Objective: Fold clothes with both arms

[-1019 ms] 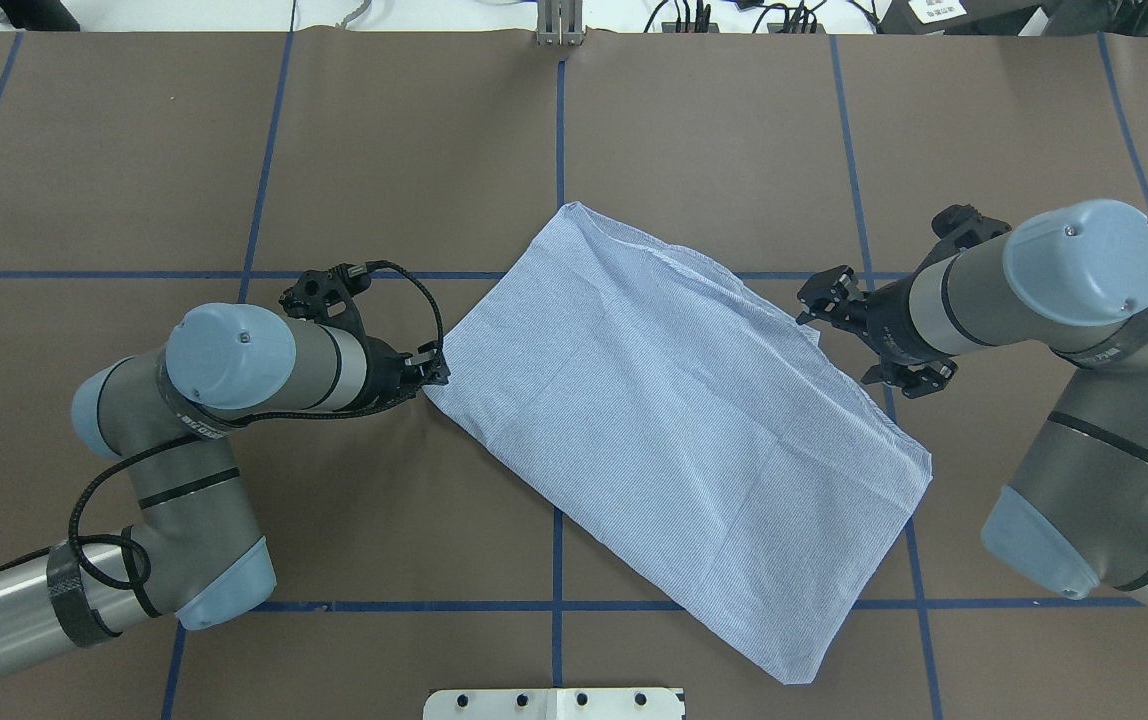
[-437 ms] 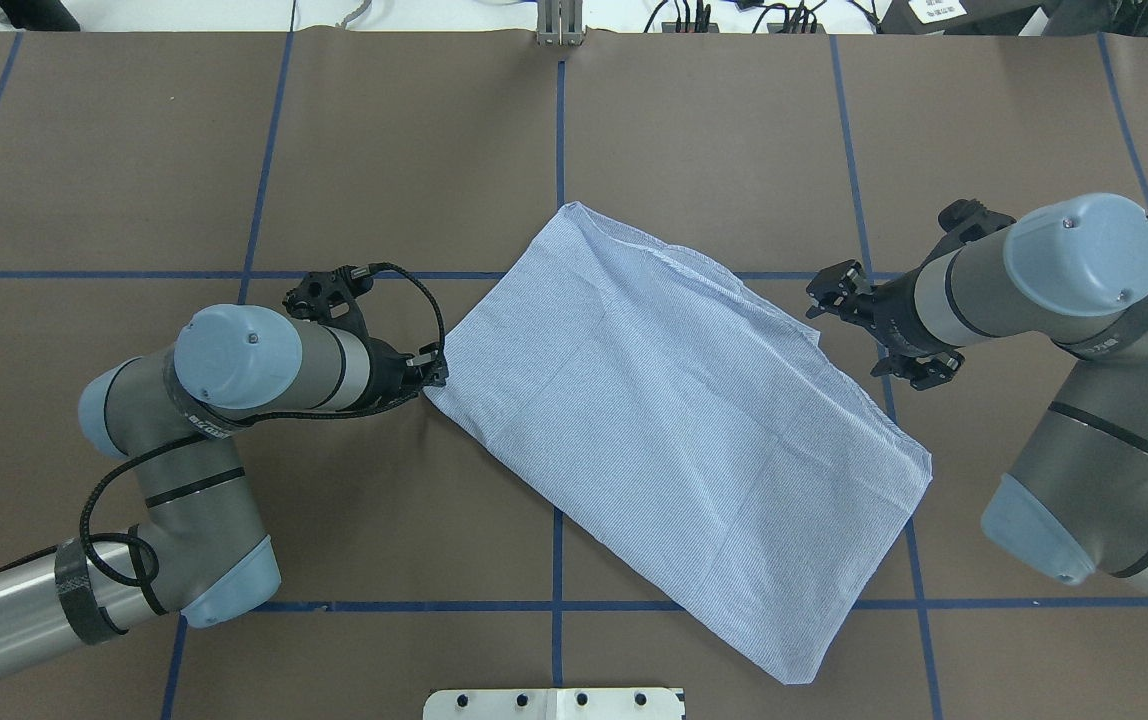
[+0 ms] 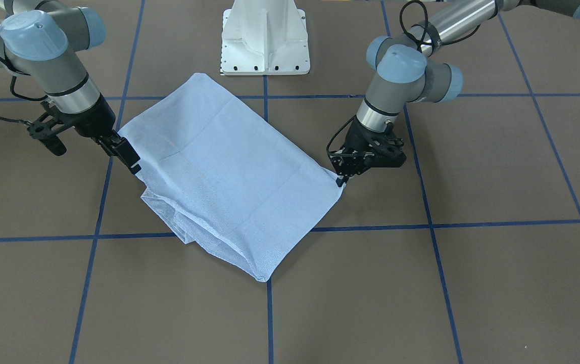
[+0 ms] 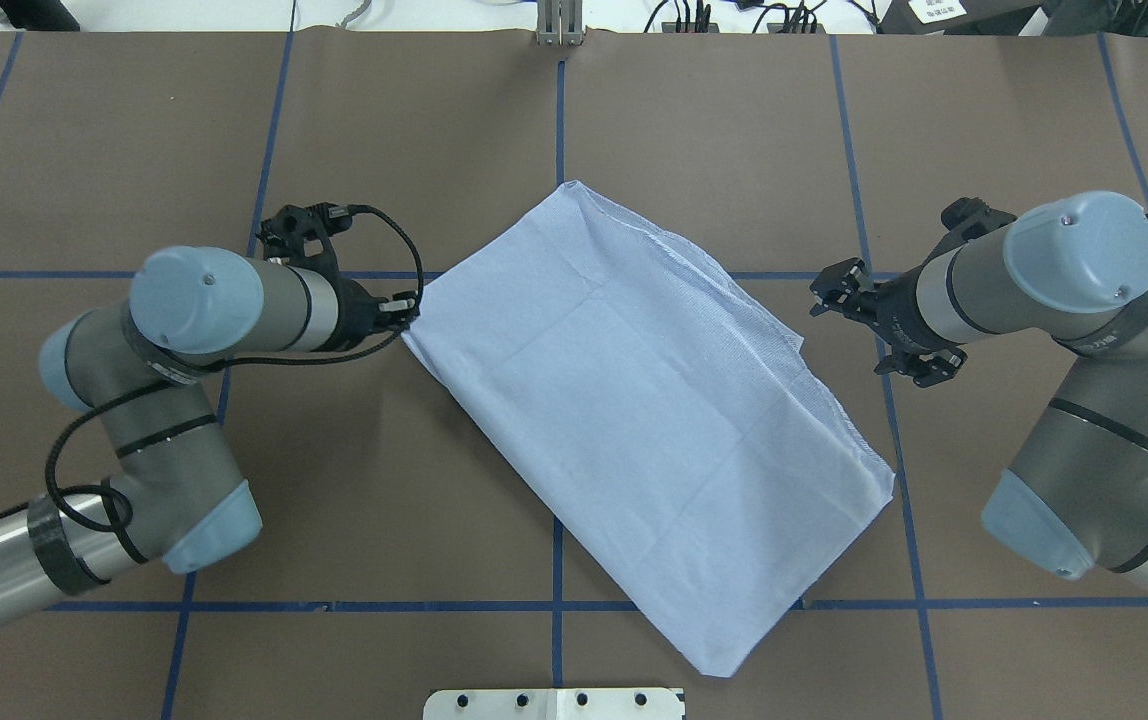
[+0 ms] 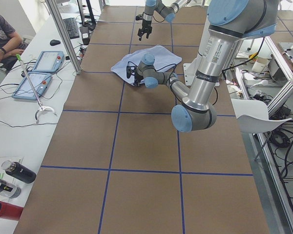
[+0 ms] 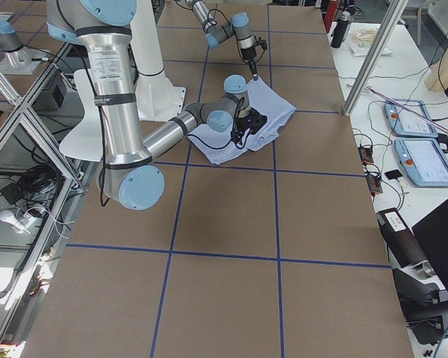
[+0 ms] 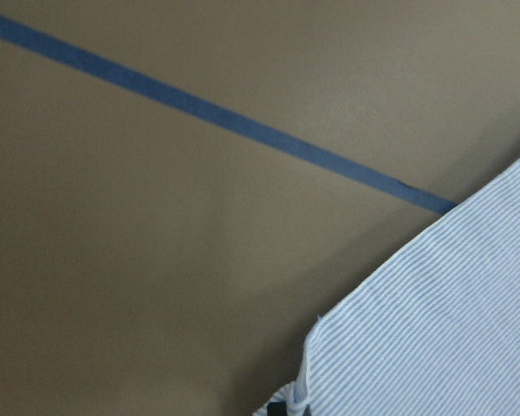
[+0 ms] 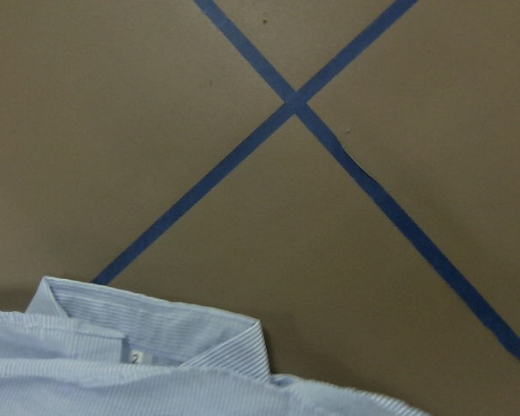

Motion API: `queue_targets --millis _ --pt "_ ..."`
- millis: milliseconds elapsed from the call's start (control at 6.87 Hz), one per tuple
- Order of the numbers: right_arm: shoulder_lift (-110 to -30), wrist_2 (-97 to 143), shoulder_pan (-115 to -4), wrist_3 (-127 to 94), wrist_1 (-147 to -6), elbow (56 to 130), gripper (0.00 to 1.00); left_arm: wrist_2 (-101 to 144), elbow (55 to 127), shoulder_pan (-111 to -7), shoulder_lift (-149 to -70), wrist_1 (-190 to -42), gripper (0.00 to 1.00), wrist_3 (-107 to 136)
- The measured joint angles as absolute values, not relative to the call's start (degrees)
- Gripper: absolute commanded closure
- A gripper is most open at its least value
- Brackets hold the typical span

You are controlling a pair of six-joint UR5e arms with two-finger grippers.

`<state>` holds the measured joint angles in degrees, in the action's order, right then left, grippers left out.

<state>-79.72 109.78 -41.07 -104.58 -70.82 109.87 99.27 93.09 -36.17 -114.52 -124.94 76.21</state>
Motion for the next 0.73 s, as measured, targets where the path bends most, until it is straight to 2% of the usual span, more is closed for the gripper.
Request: queue_targets --millis 146,291,437,728 --pt "-79.7 109.8 -41.1 -104.6 -70.8 109.9 0.00 99.6 90.4 -40.9 -115.0 -125.3 1.00 67.9" --pt "-79.7 109.7 -41.2 -104.6 -70.7 110.1 0.00 100.3 84.7 -44.5 -118.1 -126.6 1.00 62.4" --pt "-79.6 109.6 -41.1 -104.6 -70.7 110.2 0.00 101.2 76.2 -46.8 -123.6 -129.7 0.91 59.9" --pt "-78.6 109.4 -40.7 -105.2 -70.6 110.4 0.00 101.7 61.0 -48.8 -133.7 -136.2 0.47 58.6"
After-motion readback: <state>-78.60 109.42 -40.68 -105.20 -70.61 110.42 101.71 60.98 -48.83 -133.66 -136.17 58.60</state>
